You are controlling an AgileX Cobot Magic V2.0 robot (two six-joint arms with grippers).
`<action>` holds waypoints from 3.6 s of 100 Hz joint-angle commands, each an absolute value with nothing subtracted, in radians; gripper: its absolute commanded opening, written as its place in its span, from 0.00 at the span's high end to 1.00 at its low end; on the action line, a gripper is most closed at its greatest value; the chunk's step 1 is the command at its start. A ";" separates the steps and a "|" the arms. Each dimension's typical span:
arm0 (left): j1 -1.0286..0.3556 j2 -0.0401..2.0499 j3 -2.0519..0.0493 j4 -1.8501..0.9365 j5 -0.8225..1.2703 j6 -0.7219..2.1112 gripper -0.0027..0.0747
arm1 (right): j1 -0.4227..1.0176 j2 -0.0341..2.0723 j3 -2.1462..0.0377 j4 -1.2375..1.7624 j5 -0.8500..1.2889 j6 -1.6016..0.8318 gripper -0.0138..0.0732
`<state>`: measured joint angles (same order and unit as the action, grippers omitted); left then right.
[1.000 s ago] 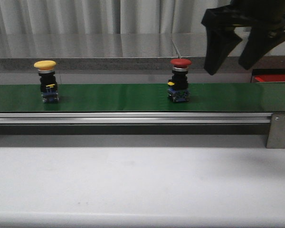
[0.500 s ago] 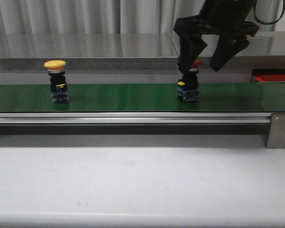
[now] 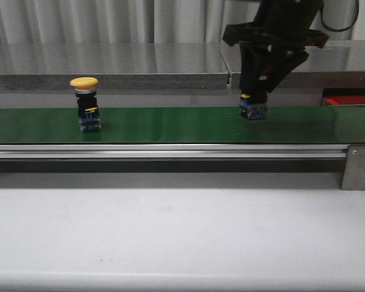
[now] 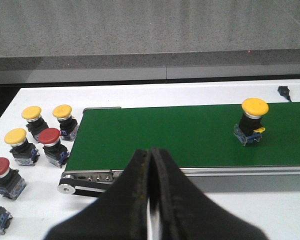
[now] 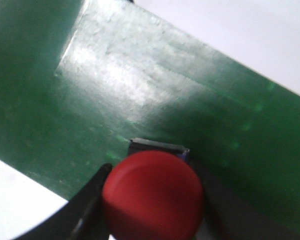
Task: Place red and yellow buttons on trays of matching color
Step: 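Lower the right gripper onto the red button and grasp it, then carry the red button into the red tray and release it, then lower the right gripper onto the yellow button on the belt and grasp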
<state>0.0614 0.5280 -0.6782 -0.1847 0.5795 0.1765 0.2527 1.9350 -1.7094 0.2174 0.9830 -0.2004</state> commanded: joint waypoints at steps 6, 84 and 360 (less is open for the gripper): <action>0.054 0.533 -0.703 -0.195 0.503 0.176 0.99 | 0.162 1.866 -1.832 0.193 1.001 -0.205 0.62; 0.054 0.533 -0.703 -0.195 0.503 0.176 0.99 | -0.316 2.158 -1.983 0.207 0.868 -0.207 0.62; 0.054 0.533 -0.703 -0.195 0.503 0.176 0.99 | 0.407 1.856 -1.667 0.361 0.769 -0.310 0.16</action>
